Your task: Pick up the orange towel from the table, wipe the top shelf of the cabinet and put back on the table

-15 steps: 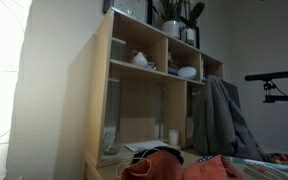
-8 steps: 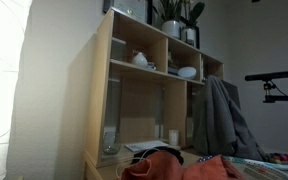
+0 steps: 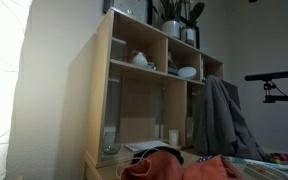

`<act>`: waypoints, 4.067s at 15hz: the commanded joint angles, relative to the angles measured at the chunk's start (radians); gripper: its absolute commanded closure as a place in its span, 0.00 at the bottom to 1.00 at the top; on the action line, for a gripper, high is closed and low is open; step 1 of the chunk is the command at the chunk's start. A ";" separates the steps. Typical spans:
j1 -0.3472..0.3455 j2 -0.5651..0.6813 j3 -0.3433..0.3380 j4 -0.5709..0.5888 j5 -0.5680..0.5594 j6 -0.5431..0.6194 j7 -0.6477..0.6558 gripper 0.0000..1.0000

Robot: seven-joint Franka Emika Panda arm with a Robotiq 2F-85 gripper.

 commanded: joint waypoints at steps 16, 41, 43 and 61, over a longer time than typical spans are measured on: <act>-0.001 0.095 0.009 -0.012 0.014 0.423 -0.377 0.00; -0.002 0.192 0.006 0.068 -0.011 0.325 -0.348 0.00; -0.002 0.230 0.006 0.076 -0.004 0.321 -0.338 0.00; 0.011 0.880 -0.007 0.551 -0.032 0.207 -0.351 0.00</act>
